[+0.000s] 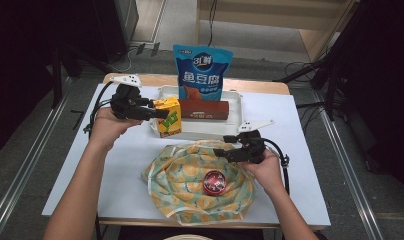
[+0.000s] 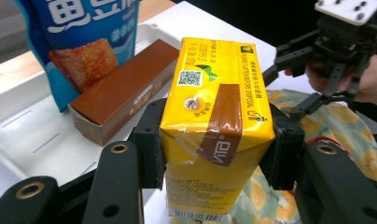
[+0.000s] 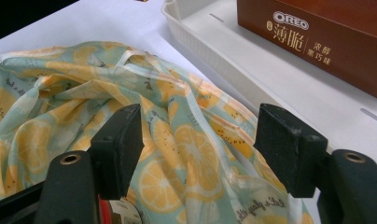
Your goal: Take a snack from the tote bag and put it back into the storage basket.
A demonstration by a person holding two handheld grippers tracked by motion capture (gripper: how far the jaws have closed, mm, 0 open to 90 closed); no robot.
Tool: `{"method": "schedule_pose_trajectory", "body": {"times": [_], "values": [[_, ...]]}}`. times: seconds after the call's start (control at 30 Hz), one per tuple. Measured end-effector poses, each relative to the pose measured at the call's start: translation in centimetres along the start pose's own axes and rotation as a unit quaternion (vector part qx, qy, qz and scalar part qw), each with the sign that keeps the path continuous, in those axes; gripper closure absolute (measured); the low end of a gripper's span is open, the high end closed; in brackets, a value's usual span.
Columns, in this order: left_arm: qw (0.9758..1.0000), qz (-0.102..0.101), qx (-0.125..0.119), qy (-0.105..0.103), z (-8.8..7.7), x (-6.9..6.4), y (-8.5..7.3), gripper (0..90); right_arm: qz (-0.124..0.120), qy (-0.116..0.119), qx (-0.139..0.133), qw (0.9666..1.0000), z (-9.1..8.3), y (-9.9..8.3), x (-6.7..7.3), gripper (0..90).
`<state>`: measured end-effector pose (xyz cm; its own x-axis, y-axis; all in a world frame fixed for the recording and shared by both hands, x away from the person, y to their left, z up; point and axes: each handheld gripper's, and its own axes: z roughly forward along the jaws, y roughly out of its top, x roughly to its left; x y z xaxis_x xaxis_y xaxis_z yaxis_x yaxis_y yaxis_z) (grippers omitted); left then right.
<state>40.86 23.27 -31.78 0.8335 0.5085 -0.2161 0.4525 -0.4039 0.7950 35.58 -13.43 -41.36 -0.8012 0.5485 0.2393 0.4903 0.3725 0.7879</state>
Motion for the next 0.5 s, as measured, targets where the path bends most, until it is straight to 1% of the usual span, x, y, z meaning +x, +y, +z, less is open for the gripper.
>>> {"method": "schedule_pose_trajectory", "body": {"times": [0.2,0.37,0.5], "values": [[0.9998,0.005,-0.007,0.018,0.4,0.6,-0.1,51.0,-0.004,-0.003,-0.001,1.0000,-0.1,-0.1,0.1,33.3],[0.9997,0.002,-0.008,0.024,0.7,1.2,-0.2,51.0,-0.001,-0.003,-0.002,1.0000,-0.4,-0.3,0.2,33.3],[0.9995,0.004,-0.008,0.031,1.1,1.7,-0.2,51.0,0.001,-0.001,-0.003,1.0000,-0.4,-0.3,0.2,33.3]]}}
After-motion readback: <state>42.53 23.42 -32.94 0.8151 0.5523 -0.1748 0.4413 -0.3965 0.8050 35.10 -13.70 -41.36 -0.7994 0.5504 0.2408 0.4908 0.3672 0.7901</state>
